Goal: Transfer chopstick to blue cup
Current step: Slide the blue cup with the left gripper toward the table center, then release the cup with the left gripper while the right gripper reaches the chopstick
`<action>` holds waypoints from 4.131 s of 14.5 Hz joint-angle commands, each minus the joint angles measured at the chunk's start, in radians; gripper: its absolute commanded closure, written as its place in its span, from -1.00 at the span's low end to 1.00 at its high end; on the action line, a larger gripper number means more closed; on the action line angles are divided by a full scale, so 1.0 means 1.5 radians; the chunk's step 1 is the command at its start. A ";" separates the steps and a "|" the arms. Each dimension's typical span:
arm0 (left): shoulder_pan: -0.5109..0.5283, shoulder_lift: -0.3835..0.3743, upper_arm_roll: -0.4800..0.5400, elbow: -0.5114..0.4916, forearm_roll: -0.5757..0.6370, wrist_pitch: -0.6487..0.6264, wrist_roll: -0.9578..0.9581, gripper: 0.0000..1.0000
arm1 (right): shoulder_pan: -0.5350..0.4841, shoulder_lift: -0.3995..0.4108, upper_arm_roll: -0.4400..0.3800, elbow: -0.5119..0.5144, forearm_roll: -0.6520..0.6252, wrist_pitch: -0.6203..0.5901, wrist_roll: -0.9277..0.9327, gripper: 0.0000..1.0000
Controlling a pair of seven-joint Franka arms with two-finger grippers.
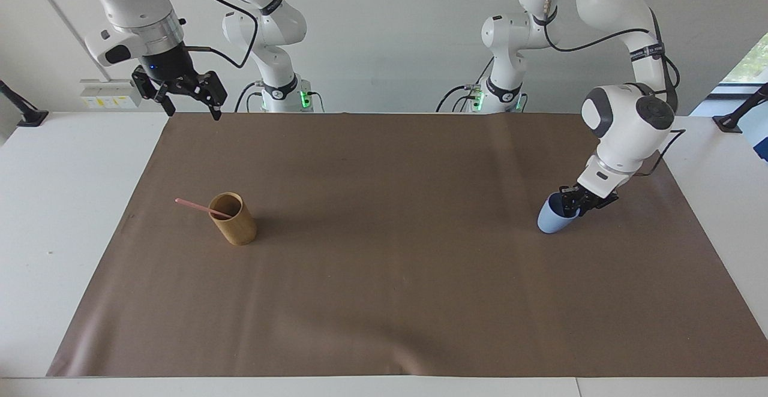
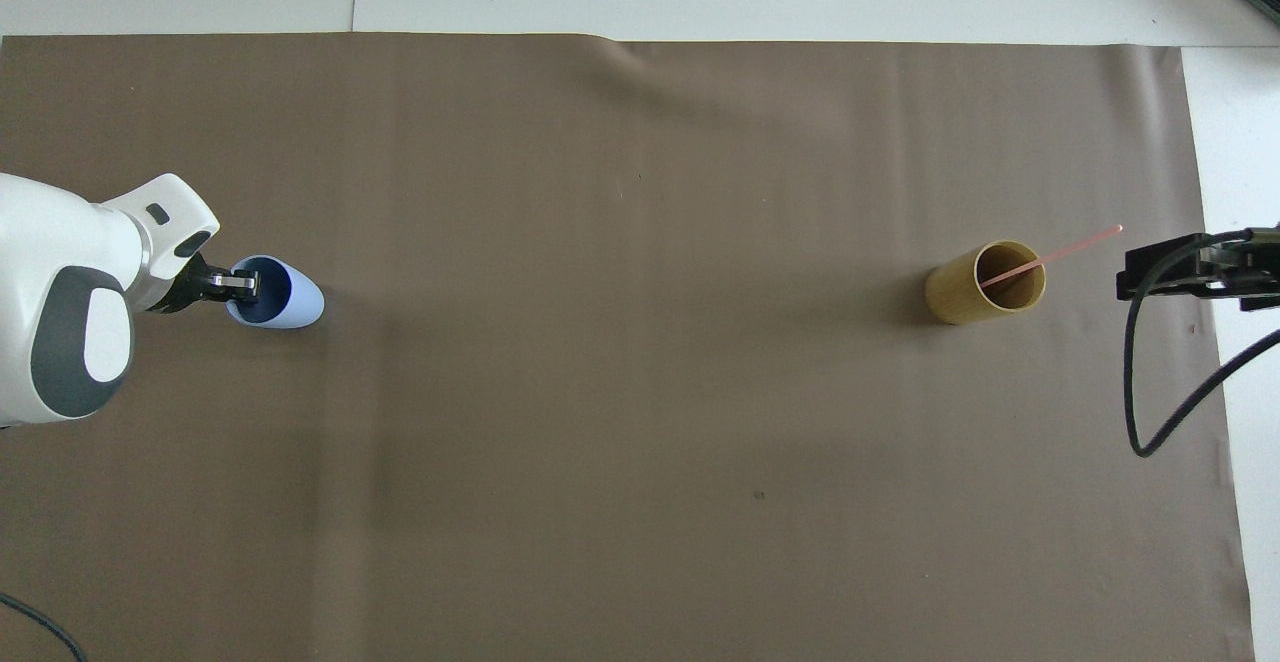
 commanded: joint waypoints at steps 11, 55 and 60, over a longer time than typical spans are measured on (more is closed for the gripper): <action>-0.264 -0.026 -0.004 0.028 -0.010 -0.042 -0.225 1.00 | -0.010 -0.006 0.005 -0.008 0.002 0.005 -0.013 -1.00; -0.003 -0.123 0.000 0.366 -0.001 -0.519 0.018 -1.00 | -0.048 0.074 0.004 -0.106 -0.004 0.254 0.111 -1.00; -0.005 -0.159 -0.002 0.308 0.001 -0.496 0.001 -1.00 | -0.075 0.105 0.004 -0.172 -0.004 0.330 0.146 -1.00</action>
